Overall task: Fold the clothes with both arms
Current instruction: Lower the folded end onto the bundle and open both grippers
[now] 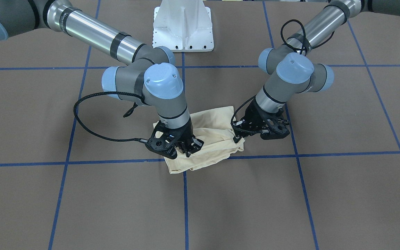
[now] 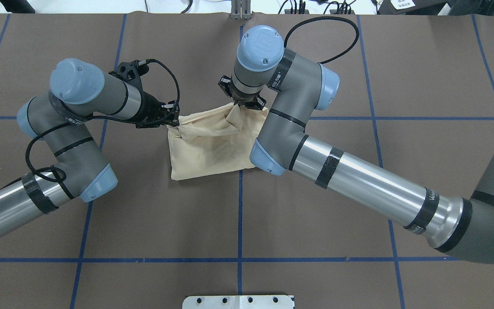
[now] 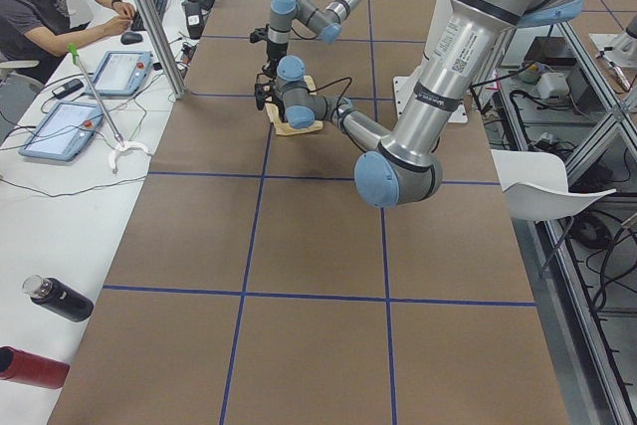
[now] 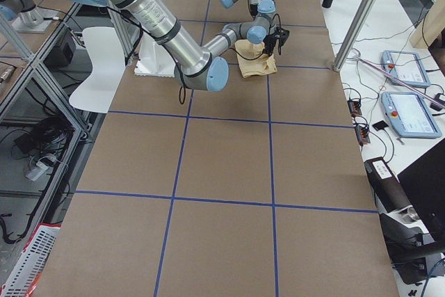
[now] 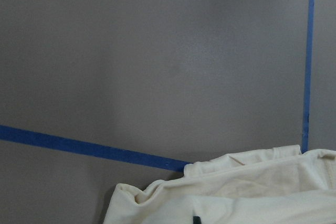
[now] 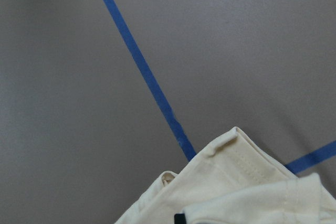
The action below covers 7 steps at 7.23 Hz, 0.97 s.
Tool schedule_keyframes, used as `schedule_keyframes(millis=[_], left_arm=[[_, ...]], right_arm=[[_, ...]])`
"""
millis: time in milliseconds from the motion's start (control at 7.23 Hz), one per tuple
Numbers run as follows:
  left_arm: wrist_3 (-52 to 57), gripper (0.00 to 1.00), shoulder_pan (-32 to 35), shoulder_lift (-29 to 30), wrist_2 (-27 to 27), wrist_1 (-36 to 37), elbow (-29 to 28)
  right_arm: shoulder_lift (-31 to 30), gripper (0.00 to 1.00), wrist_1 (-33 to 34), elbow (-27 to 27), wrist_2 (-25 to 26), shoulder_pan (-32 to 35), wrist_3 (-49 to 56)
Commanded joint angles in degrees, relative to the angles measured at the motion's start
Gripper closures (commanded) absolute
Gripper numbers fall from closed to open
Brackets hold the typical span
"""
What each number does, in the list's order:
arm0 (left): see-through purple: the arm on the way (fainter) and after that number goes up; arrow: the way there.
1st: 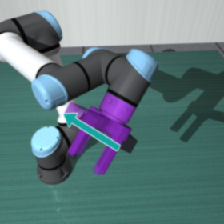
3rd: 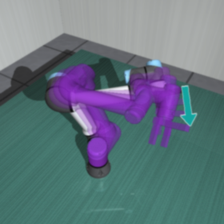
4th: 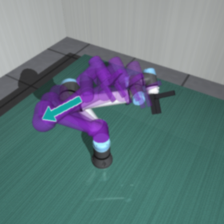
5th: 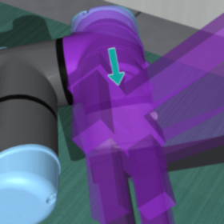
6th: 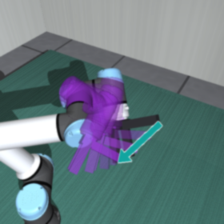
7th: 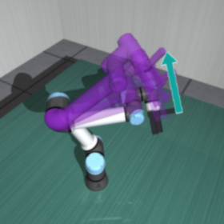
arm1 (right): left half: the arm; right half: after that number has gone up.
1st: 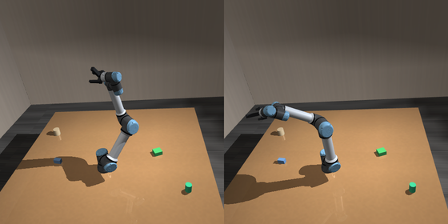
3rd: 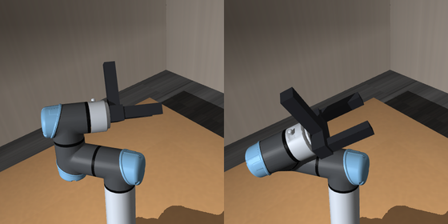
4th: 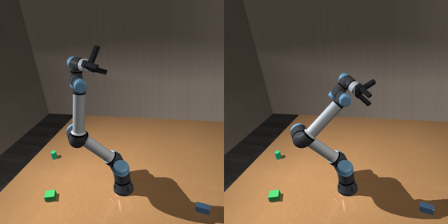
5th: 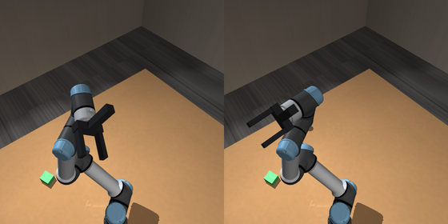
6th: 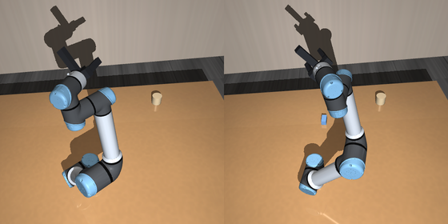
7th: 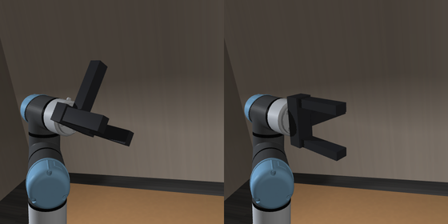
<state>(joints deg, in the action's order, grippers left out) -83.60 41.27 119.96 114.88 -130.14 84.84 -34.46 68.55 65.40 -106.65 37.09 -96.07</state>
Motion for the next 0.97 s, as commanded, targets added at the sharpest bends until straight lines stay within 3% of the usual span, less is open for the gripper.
schedule_keyframes(millis=[0,277,415,554,692,830], left_arm=[[-0.16,1.0,-0.13,0.01,0.17,0.07,0.76],[-0.24,1.0,-0.31,0.53,0.09,-0.2,0.68],[-0.24,0.85,-0.31,0.54,0.08,-0.28,0.5],[-0.16,0.47,-0.31,0.45,0.08,-0.2,0.59],[-0.16,0.04,-0.31,0.45,0.08,0.06,0.76],[-0.07,0.01,-0.05,0.27,0.08,0.24,1.37]], right_arm=[[0.1,1.0,-1.84,-0.88,0.04,0.0,0.0],[0.45,1.0,-1.93,-0.8,-0.05,0.0,0.0],[0.45,0.81,-1.93,-0.8,-0.05,-0.09,0.0],[0.1,0.03,-1.93,-0.88,0.13,-0.17,0.0],[-0.16,0.0,-1.93,-0.97,0.82,-0.18,0.0],[-0.6,0.0,-1.93,-0.97,1.0,0.26,0.09]])
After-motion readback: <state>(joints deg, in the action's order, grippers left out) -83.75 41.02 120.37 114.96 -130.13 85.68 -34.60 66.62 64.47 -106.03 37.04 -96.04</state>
